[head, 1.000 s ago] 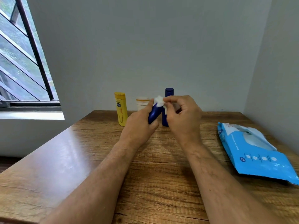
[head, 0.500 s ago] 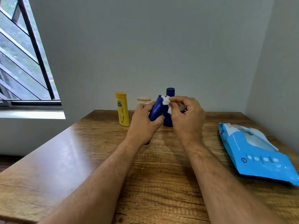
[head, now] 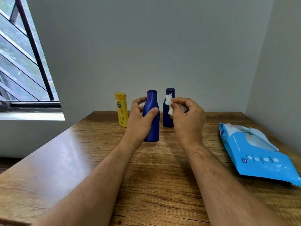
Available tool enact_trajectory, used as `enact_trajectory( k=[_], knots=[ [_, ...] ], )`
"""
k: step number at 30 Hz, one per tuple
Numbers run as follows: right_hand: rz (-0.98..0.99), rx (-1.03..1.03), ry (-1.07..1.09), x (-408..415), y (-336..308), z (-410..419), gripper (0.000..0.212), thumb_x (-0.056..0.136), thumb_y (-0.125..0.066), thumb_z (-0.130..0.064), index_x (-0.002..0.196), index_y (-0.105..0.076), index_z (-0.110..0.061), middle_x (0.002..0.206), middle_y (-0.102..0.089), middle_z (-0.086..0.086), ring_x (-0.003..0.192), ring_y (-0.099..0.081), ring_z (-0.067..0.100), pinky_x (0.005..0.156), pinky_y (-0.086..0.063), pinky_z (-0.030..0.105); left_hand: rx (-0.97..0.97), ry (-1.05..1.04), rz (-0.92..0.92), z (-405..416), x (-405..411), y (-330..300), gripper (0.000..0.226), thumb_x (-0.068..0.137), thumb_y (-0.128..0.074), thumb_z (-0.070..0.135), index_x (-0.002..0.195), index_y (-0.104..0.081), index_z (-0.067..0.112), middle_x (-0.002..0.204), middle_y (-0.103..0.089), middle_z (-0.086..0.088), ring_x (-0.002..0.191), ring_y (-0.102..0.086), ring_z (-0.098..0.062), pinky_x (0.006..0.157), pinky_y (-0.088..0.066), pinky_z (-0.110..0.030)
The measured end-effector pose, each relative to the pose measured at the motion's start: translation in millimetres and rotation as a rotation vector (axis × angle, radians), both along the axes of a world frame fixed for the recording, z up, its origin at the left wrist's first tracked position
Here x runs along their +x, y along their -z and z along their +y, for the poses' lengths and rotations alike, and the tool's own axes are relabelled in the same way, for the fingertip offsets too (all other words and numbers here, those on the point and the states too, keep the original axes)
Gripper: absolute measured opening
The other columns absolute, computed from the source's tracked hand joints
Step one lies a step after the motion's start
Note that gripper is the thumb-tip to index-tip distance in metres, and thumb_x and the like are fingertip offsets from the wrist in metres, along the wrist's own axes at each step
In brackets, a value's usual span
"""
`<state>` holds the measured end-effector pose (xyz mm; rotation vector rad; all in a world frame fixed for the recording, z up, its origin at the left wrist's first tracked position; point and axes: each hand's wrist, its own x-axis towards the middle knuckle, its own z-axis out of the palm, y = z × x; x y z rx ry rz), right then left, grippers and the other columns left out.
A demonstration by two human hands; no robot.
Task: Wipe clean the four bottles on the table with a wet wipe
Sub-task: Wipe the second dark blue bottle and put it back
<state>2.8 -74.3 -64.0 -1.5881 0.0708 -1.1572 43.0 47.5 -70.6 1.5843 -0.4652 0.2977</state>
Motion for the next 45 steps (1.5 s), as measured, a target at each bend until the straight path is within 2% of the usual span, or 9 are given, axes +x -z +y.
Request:
enact_trajectory(
  k=[7,12,17,21,26,30,39,43,45],
  knots=[
    [0.004,0.022,-0.115,-1.4,-0.9,0.5,0.016,0.088,-0.071,-0.014,0.089,-0.075,-0.029,0.08,-0.07,-0.009,0.071,-0.062,0.002,0.065,-0.052,0.014,-0.044,0.229,0.089,-3.5,-9.1,1.4,0.026,0.105,-0.048,0.014,0.129,-0.049,0.023,0.116,-0.069,-0.009,0.087,-0.07,-0.025,0.08,-0.061,-0.048],
    [0.1,0.187,-0.226,5.3,1.7,-3.5,0.013,0.086,-0.073,-0.014,0.086,-0.076,-0.027,0.085,-0.074,-0.011,0.085,-0.071,0.008,0.075,-0.062,0.039,-0.111,0.281,0.128,-0.1,-13.9,-2.6,0.025,0.105,-0.047,0.017,0.13,-0.048,0.017,0.103,-0.068,-0.004,0.068,-0.069,-0.017,0.06,-0.059,-0.032],
    [0.098,0.177,-0.339,0.3,-2.4,-2.4,0.013,0.088,-0.071,-0.011,0.087,-0.075,-0.023,0.088,-0.074,-0.007,0.08,-0.069,0.006,0.066,-0.059,0.025,-0.032,0.312,0.156,0.9,-13.0,0.5,0.058,0.087,-0.069,0.046,0.131,-0.04,0.023,0.093,-0.06,-0.001,0.062,-0.061,-0.01,0.05,-0.051,-0.025],
    [0.136,0.187,-0.358,0.9,-2.8,-3.1,0.015,0.088,-0.071,-0.013,0.085,-0.075,-0.028,0.09,-0.075,-0.007,0.084,-0.07,0.014,0.071,-0.062,0.036,-0.081,0.394,0.234,4.3,-13.1,-0.8,0.053,0.087,-0.071,0.036,0.123,-0.035,0.02,0.09,-0.056,-0.003,0.057,-0.055,-0.013,0.043,-0.046,-0.027],
    [0.146,0.236,-0.328,0.5,-1.1,-2.1,0.012,0.09,-0.068,-0.013,0.094,-0.075,-0.022,0.094,-0.075,-0.004,0.076,-0.068,0.012,0.066,-0.06,0.035,-0.23,0.502,0.274,3.9,-13.7,-2.8,0.049,0.083,-0.063,0.03,0.123,-0.045,0.01,0.08,-0.059,-0.004,0.062,-0.051,-0.016,0.045,-0.045,-0.027],
    [0.072,0.202,-0.287,-0.5,-2.8,-2.2,0.013,0.088,-0.07,-0.011,0.086,-0.073,-0.023,0.078,-0.071,-0.013,0.06,-0.06,0.0,0.057,-0.056,0.032,-0.313,0.505,0.318,4.2,-13.9,-6.5,0.038,0.088,-0.062,0.03,0.117,-0.057,0.005,0.077,-0.064,-0.006,0.064,-0.056,-0.016,0.054,-0.051,-0.027],
    [0.005,0.196,-0.173,1.4,-2.1,-4.1,0.011,0.089,-0.071,-0.016,0.096,-0.075,-0.023,0.089,-0.072,-0.014,0.08,-0.068,0.002,0.069,-0.06,0.029,-0.281,0.499,0.368,2.9,-16.2,-6.9,0.039,0.099,-0.048,0.03,0.125,-0.055,0.002,0.09,-0.07,-0.018,0.077,-0.066,-0.025,0.069,-0.058,-0.036],
    [0.043,0.059,-0.27,-0.6,0.1,0.6,0.015,0.09,-0.071,-0.016,0.104,-0.076,-0.019,0.099,-0.071,-0.01,0.085,-0.068,0.001,0.065,-0.061,0.03,-0.354,0.431,0.346,0.5,-13.7,-7.6,0.035,0.102,-0.046,0.03,0.121,-0.061,0.005,0.093,-0.07,-0.013,0.079,-0.067,-0.022,0.073,-0.057,-0.038],
    [0.065,-0.096,-0.25,-2.0,2.7,1.9,0.014,0.088,-0.073,-0.013,0.099,-0.078,-0.02,0.097,-0.07,-0.01,0.086,-0.065,-0.003,0.071,-0.058,0.019,-0.393,0.355,0.349,2.8,-10.4,-9.4,0.03,0.102,-0.046,0.032,0.112,-0.064,0.01,0.089,-0.07,-0.01,0.075,-0.066,-0.019,0.073,-0.055,-0.036]
  ],
)
